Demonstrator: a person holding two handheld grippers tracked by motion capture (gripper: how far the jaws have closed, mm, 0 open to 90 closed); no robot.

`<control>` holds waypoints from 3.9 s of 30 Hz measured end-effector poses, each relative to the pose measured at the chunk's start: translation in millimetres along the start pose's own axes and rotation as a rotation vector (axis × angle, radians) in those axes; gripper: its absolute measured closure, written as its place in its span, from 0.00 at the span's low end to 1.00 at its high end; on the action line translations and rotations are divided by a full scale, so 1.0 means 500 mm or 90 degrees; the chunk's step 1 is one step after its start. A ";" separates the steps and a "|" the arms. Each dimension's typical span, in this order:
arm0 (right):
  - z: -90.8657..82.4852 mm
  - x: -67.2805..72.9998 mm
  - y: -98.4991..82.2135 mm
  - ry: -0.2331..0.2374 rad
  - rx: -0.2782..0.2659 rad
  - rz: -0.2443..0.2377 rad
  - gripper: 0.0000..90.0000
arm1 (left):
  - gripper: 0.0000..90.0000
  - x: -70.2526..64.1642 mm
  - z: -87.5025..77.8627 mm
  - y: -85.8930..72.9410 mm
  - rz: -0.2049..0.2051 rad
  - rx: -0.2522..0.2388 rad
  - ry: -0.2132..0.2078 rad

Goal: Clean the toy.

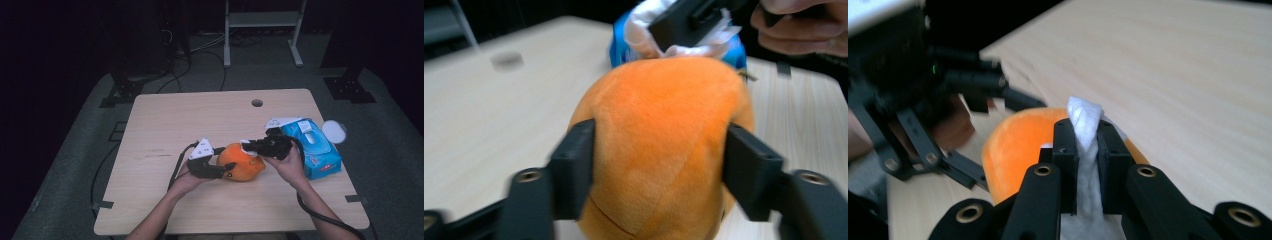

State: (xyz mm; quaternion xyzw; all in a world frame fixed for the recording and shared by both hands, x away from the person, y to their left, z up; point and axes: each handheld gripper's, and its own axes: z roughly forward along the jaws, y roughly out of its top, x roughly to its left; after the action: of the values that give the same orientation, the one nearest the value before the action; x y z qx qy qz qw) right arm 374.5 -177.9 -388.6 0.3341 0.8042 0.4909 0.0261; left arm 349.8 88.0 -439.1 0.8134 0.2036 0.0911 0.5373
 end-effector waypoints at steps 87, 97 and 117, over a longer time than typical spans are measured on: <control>-0.068 0.086 -0.103 -0.025 -0.050 -0.101 0.88 | 0.20 -0.063 -0.004 -0.032 -0.048 0.036 -0.041; -0.043 0.174 -0.089 -0.037 -0.033 -0.219 0.89 | 0.31 -0.105 -0.005 -0.006 0.033 0.056 -0.010; -0.029 0.185 -0.092 -0.025 -0.023 -0.218 0.89 | 0.31 -0.119 0.014 0.001 0.043 0.058 -0.003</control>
State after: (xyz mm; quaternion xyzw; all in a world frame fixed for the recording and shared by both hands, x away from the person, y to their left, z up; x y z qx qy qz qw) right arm 273.9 -150.6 -391.9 0.2012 0.8395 0.4873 0.1313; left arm 298.9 56.4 -437.3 0.8436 0.1787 0.0982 0.4968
